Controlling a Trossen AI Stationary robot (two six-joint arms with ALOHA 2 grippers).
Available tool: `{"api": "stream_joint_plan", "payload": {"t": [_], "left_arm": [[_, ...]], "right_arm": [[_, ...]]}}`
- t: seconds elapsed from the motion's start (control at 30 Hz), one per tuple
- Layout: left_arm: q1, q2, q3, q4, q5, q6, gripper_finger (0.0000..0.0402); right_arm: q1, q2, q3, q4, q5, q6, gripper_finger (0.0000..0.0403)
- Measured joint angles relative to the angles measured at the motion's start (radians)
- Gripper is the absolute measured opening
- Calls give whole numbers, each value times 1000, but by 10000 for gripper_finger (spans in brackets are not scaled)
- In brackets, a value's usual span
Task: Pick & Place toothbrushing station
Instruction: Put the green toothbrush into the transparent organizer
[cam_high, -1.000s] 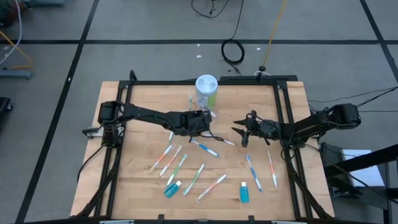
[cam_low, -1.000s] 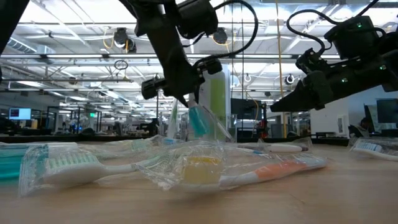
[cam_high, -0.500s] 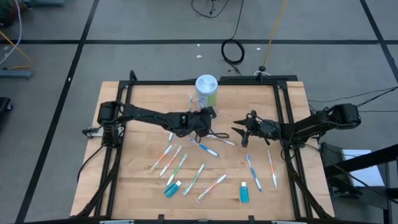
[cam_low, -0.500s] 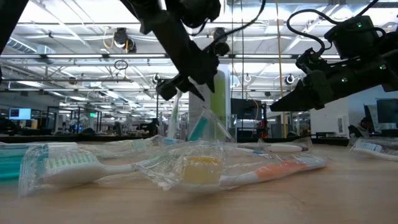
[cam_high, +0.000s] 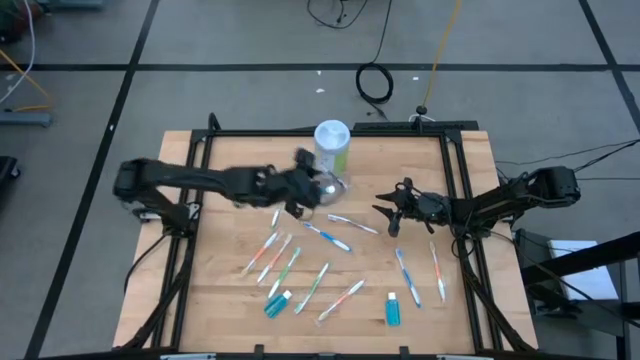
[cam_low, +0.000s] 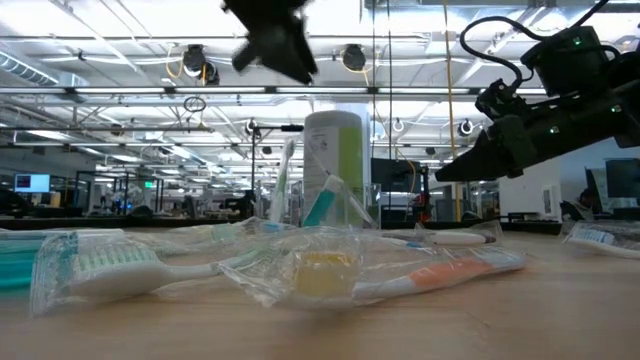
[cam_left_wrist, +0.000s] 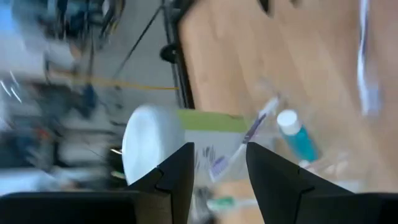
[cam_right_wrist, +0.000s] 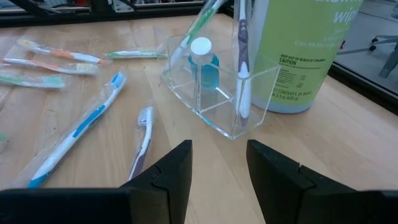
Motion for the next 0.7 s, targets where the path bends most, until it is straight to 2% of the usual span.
{"api": "stream_joint_plan", "payload": {"t": [0.17, 0.33, 0.47, 0.7], "left_arm": [[54, -174, 0, -173, 106, -358, 152], [121, -284, -19, -334, 188, -635, 152], [157, -338, -98, -401, 265, -717, 152], [211, -397, -324, -343, 303, -851, 152]], "right_arm": [[0, 0, 0, -4, 0, 1, 144], [0, 0, 0, -6, -2, 7, 144], [0, 0, 0, -6, -2, 27, 144], [0, 0, 0, -7, -2, 27, 144]]}}
